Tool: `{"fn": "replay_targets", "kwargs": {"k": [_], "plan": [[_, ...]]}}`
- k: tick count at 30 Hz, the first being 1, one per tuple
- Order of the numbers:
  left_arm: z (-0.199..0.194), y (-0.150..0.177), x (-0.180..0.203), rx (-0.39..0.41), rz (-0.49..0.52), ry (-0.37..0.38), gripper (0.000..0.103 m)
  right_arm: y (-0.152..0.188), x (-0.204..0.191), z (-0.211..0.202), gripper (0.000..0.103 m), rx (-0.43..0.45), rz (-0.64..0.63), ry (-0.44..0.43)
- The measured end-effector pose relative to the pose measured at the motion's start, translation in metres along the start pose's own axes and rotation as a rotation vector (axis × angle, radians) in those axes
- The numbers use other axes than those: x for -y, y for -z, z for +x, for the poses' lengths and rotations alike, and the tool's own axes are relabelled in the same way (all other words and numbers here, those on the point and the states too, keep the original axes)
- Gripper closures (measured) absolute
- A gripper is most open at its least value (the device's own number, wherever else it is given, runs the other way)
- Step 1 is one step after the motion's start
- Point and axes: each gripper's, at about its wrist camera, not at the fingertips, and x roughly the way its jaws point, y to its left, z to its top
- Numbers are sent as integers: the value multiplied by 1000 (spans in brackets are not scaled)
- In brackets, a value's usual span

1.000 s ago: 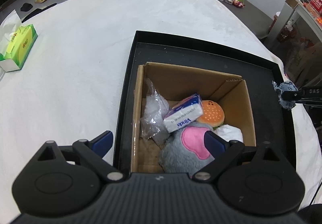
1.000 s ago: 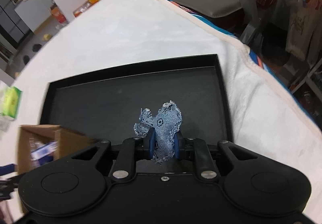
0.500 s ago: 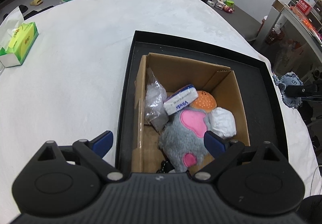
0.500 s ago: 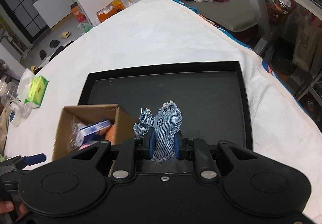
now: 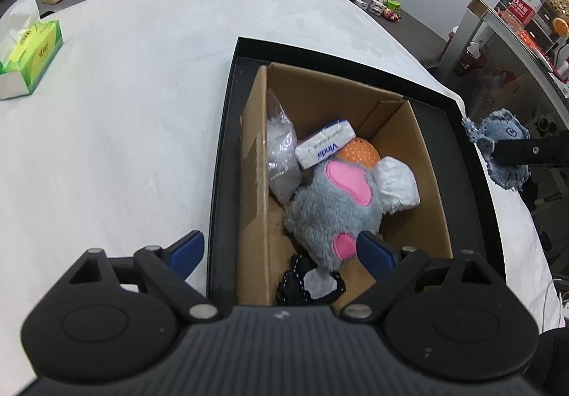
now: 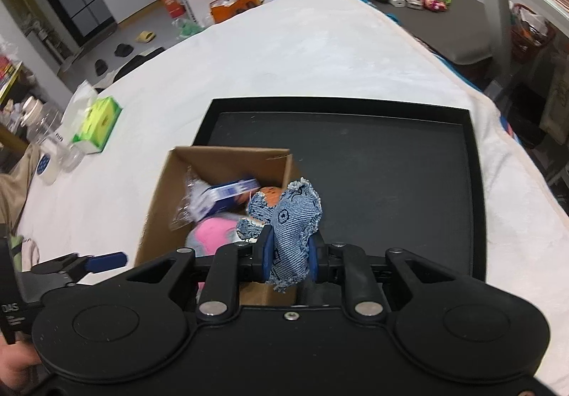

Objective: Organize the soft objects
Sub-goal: 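Carry the denim plush over the box and lower it inside, then open the right gripper to release the denim plush in the box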

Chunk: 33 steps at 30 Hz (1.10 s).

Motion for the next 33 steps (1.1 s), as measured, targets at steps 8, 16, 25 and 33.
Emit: {"fn": "replay_targets", "kwargs": {"k": [8,16,25,33], "plan": [[5,15,-12,3,-36,55,33,9,-28,2,83,-23,-41,-1],[9,26,-20,12,-58,66,69,20,-55,9,82,-55,-81,9],[9,30,-28,27,-74,68,81,32,-72,23,74,-96,-113,2],[7,29,-27,24,-68,61,80,33,-66,15,63,-83,-101,29]]}}
